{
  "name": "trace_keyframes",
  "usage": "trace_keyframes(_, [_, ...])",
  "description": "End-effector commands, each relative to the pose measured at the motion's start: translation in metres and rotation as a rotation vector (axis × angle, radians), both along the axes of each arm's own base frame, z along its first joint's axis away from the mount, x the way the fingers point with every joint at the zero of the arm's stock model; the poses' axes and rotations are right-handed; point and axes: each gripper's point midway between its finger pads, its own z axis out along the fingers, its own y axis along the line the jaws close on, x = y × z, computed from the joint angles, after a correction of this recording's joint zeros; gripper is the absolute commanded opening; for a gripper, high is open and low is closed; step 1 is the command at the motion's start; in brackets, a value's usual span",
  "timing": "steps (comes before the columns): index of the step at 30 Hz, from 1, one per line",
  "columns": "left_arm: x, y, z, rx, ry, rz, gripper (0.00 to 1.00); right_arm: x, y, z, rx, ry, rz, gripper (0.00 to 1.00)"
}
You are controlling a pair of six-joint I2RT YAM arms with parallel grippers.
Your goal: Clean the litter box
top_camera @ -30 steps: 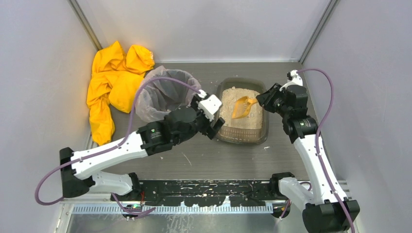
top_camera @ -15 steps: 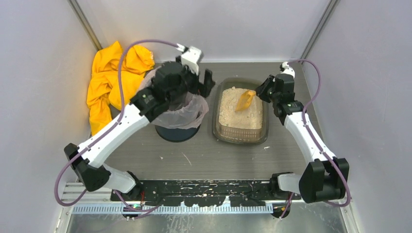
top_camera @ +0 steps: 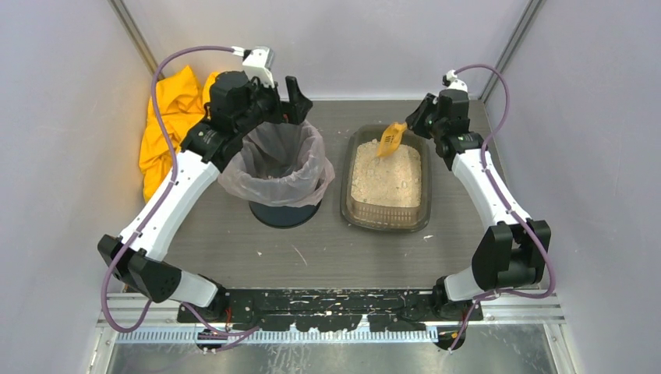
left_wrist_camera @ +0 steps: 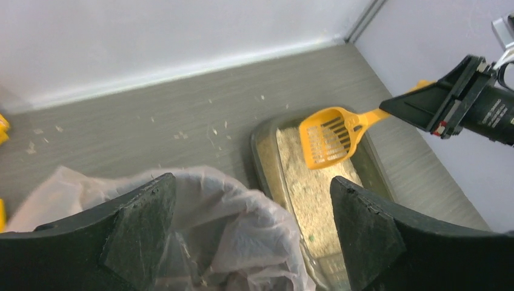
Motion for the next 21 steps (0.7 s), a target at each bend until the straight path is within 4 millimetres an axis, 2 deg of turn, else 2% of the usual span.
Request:
trace_keyframes(1, [-0.017,-0.007,-0.014,-0.086,0.075,-0.043,0.94,-0.009,0.007,0.003,0.019,0.037,0.039,0.01])
trace_keyframes(7, [-0.028,-0.001,-0.042,-0.111,0.192,0.003,0.93,-0.017,0.002,-0.004,-0.021,0.078,0.035,0.01])
trace_keyframes(14, [-0.029,-0.009,-0.013,-0.195,0.158,-0.029,0.91,-0.016,0.004,-0.009,-0.016,0.084,0.075,0.01])
trace_keyframes(21, [-0.043,-0.02,0.013,-0.269,0.134,-0.097,0.9,-0.022,0.017,-0.029,0.007,0.111,0.161,0.01])
